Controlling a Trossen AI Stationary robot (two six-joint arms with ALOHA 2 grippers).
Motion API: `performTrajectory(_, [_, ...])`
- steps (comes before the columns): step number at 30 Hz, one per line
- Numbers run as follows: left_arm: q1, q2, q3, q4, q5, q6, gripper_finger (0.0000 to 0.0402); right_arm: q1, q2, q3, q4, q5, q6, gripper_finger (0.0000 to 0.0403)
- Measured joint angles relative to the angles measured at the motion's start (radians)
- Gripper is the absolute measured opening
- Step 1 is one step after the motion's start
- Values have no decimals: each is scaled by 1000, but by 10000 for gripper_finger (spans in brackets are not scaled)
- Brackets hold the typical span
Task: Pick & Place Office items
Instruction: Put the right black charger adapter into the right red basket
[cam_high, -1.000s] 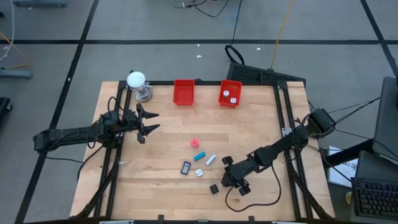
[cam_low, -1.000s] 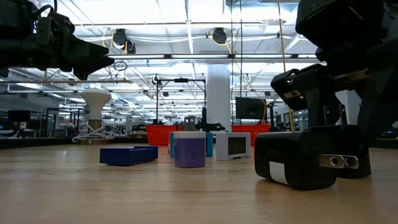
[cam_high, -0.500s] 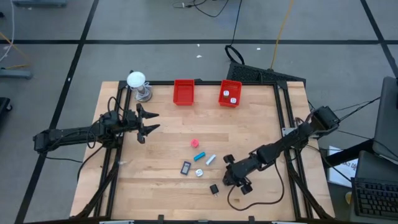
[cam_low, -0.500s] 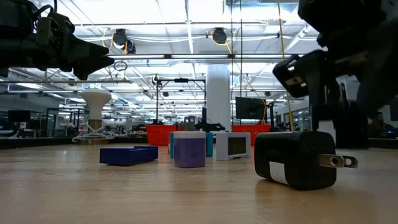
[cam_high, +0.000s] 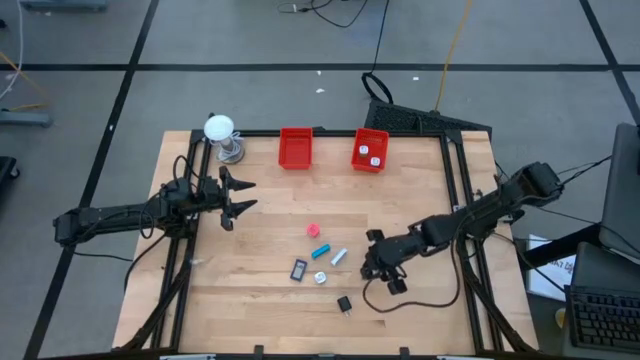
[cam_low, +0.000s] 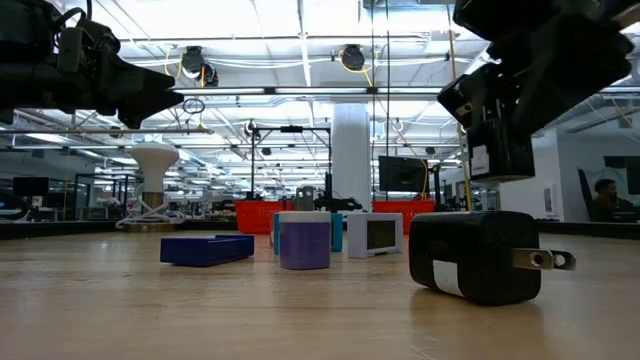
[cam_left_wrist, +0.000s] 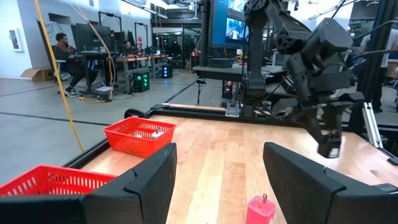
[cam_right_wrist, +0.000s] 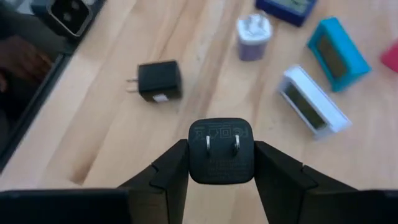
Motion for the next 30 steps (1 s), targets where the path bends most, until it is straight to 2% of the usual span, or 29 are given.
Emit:
performTrajectory(14, [1,0,0,1,0,0,244,-124,-93,0,-100,1,20,143])
performTrajectory(30, [1,0,0,1,0,0,244,-304,-94,1,-150,10,19,143])
